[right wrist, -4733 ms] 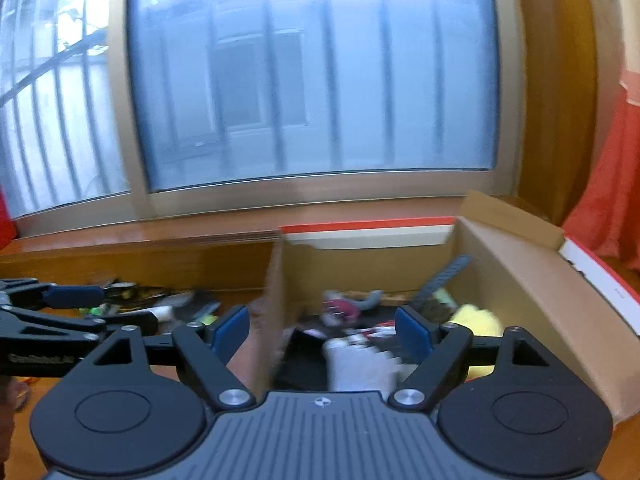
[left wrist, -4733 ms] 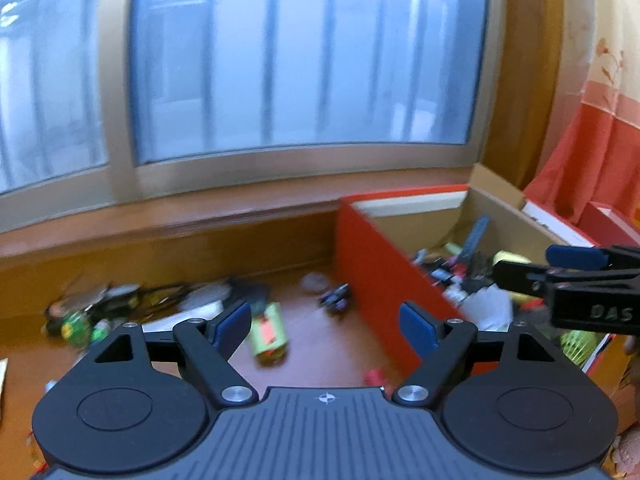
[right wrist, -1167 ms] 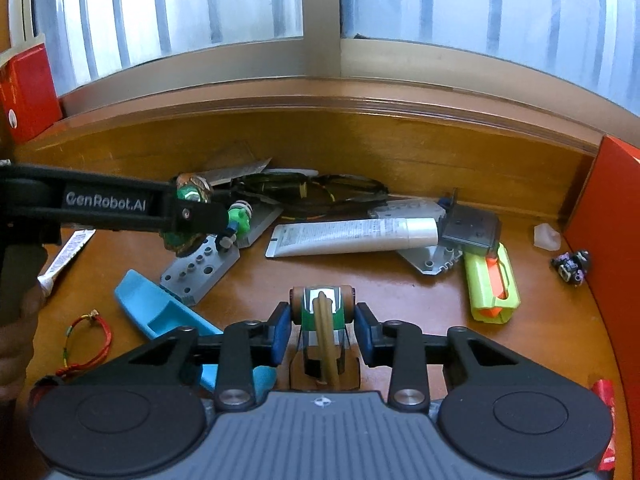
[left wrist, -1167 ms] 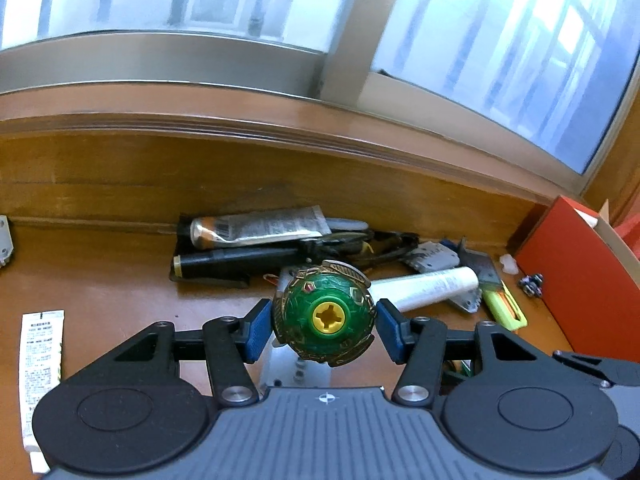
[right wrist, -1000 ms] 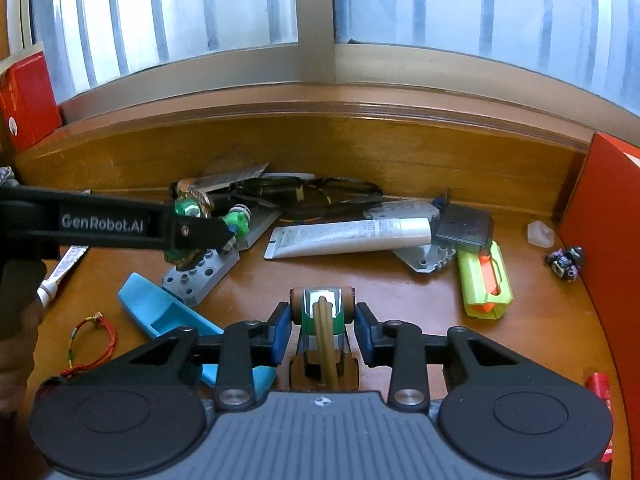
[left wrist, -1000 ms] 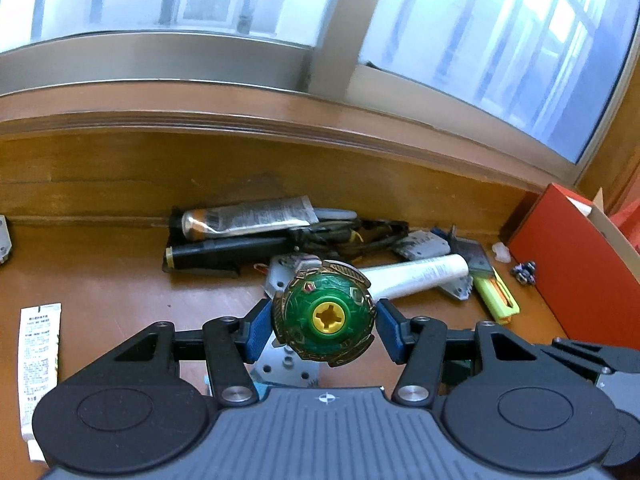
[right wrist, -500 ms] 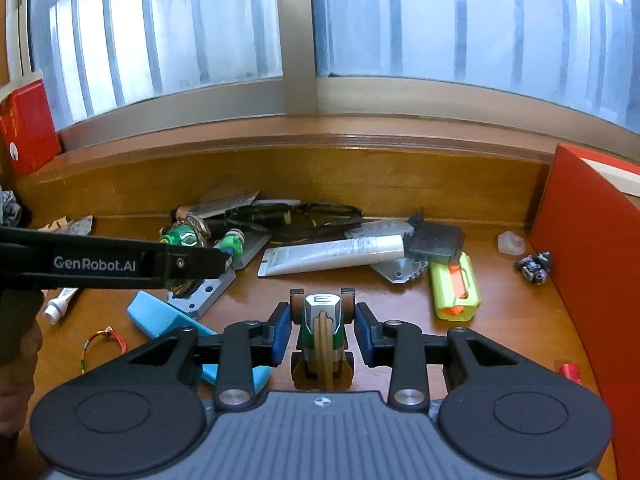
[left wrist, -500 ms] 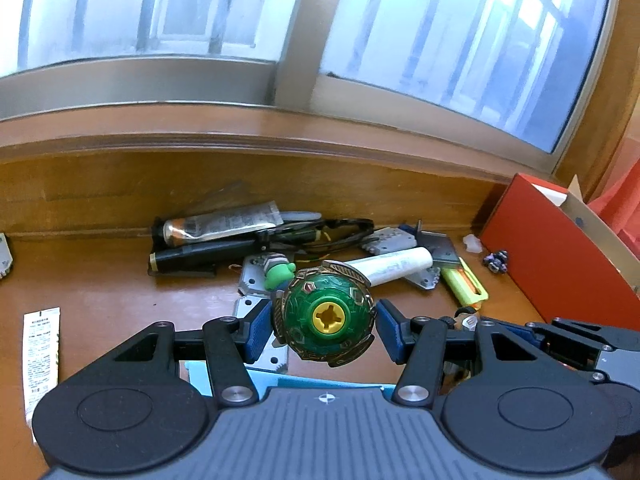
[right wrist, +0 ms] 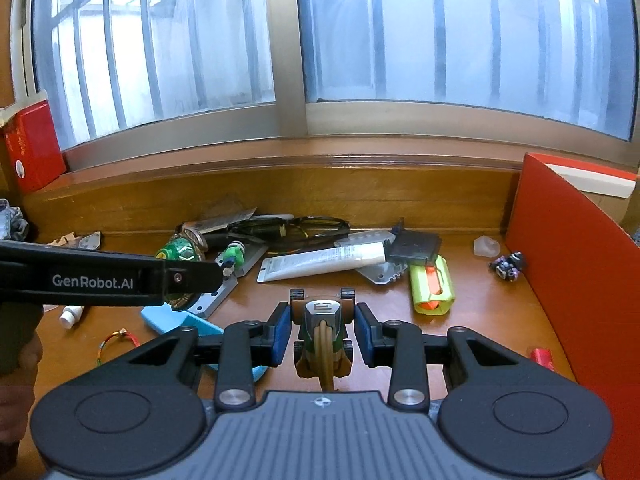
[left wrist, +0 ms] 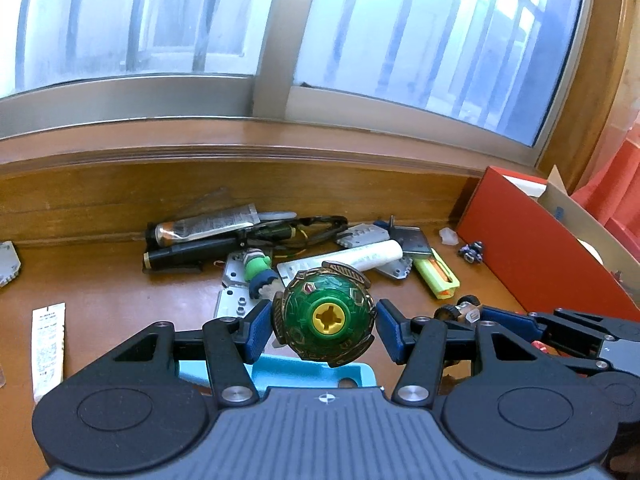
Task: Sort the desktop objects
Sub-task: 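Lift the spinning top and toy car and carry them toward the box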
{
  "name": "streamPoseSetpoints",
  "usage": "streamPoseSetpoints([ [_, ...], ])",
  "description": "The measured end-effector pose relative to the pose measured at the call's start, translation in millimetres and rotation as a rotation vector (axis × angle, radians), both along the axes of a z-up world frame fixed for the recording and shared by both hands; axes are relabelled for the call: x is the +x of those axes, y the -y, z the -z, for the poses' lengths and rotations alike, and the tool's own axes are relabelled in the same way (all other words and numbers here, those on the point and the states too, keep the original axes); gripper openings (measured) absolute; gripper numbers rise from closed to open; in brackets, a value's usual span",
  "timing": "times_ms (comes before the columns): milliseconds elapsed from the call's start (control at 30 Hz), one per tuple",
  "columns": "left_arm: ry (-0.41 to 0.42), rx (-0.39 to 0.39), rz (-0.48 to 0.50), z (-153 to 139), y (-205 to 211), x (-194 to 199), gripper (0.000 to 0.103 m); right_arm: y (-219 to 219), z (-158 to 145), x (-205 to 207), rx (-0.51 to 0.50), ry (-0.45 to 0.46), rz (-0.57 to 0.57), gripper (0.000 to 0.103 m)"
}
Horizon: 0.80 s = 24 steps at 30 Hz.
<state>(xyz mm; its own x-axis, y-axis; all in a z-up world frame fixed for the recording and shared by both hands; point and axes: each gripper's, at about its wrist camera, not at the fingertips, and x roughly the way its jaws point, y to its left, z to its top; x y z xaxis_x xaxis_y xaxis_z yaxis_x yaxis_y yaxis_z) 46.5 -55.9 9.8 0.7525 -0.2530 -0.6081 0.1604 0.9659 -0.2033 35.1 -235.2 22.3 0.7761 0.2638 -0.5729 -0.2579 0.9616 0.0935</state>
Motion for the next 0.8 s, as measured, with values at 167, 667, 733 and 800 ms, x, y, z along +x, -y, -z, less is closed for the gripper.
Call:
streamPoseSetpoints([
  [167, 0.006, 0.002, -0.003, -3.8, 3.9, -10.8, 0.056, 4.3, -2.0, -9.1, 0.001, 0.005, -0.007, 0.036],
  [667, -0.005, -0.018, 0.005, -7.3, 30.8, -21.2, 0.056, 33.2, -17.7, -28.9, -0.017, 0.027, -0.010, 0.036],
  [733, -0.010, -0.023, 0.008, -6.5, 37.3, -21.0, 0.056, 40.4, -20.2, -29.8, -0.020, 0.027, -0.005, 0.036],
  [800, -0.011, -0.029, 0.009, -6.4, 43.1, -20.9, 0.056, 46.5, -23.1, -30.5, -0.024, 0.028, -0.006, 0.036],
])
